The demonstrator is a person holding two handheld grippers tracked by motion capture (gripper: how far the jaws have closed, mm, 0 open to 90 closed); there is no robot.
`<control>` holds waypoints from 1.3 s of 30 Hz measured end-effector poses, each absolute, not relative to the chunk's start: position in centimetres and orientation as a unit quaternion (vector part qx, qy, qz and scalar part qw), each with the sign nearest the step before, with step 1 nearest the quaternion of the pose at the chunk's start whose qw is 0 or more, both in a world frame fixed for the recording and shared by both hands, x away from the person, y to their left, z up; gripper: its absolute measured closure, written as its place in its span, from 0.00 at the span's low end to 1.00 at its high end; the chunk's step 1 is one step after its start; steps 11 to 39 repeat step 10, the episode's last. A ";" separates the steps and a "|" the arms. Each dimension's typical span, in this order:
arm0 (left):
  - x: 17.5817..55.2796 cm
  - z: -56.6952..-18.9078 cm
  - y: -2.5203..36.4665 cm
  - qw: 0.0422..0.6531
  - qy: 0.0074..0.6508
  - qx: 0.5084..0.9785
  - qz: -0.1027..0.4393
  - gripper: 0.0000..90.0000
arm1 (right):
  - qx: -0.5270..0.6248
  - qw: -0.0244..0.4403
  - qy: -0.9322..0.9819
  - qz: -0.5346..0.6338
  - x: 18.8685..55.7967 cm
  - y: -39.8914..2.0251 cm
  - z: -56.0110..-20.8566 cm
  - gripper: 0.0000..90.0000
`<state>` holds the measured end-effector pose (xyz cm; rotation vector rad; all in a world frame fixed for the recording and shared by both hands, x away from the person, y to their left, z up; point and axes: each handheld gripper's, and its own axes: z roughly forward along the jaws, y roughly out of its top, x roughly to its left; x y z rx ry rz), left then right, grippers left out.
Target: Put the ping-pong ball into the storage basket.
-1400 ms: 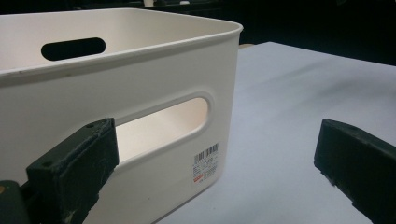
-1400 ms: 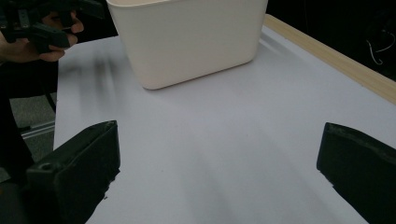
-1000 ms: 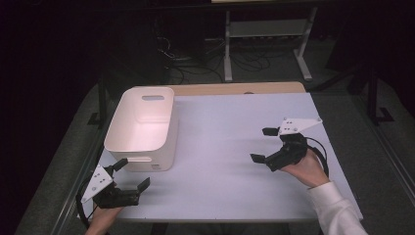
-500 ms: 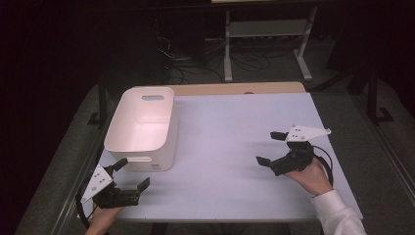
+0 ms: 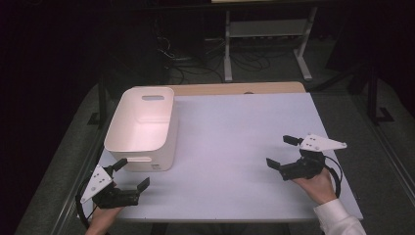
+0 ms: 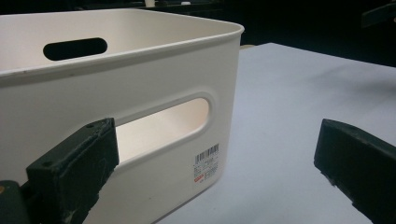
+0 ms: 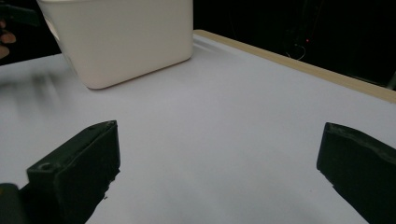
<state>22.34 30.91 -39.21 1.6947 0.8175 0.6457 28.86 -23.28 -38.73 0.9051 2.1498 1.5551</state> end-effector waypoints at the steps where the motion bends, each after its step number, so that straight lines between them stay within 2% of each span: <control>1: 22.3 -39.2 30.9 0.545 0.345 0.714 0.272 0.00 | 0.321 0.167 0.754 0.548 28.7 -23.4 -38.9 0.00; 39: 22.2 -39.1 30.9 0.546 0.341 0.715 0.272 0.00 | 0.331 0.177 0.735 0.565 28.1 -24.3 -39.6 0.00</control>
